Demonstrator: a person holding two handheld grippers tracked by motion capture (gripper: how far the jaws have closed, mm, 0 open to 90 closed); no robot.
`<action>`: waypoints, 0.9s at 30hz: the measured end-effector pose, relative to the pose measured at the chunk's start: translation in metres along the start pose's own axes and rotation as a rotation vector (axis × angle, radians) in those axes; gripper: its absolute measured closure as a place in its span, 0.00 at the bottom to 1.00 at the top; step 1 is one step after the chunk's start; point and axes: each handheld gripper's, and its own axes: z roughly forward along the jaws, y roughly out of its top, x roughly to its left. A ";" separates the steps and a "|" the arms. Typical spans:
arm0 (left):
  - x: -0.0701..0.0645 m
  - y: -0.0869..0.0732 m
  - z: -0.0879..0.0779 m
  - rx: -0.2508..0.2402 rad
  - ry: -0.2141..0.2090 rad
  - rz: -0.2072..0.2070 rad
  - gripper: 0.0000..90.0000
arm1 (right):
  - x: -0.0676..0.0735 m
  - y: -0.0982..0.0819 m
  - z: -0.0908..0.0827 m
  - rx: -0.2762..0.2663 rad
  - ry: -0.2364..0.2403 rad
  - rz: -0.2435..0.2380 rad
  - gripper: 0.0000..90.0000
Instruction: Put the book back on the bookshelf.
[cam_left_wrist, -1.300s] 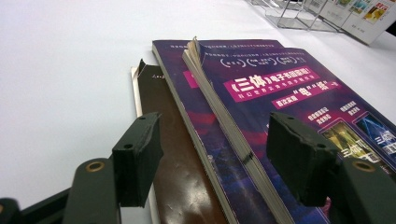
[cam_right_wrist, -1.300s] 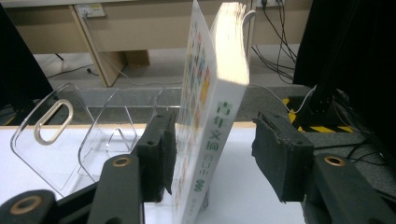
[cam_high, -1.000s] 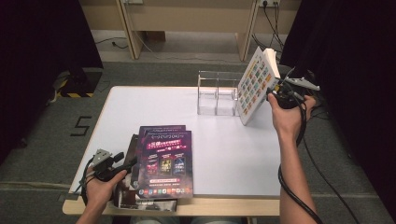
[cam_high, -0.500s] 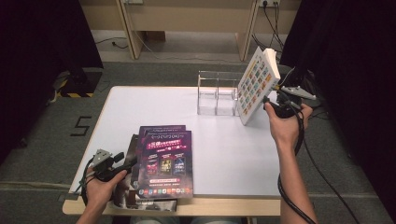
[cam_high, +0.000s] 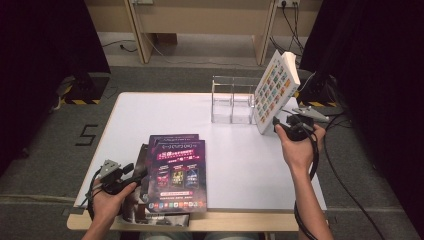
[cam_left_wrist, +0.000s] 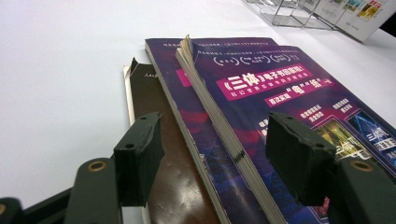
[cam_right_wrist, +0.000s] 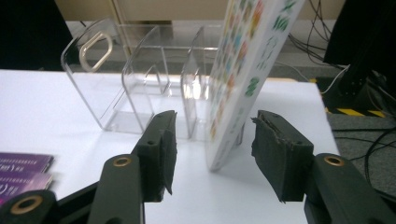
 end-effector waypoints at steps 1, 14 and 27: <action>0.000 0.000 0.000 0.003 -0.003 0.001 0.40 | 0.002 -0.003 0.000 0.006 0.007 -0.004 0.55; -0.011 0.006 0.009 0.033 -0.041 0.020 0.43 | 0.045 -0.038 0.013 0.087 0.110 -0.033 0.55; -0.015 0.011 0.021 0.078 -0.073 0.008 0.45 | 0.091 -0.067 0.029 0.175 0.223 -0.083 0.55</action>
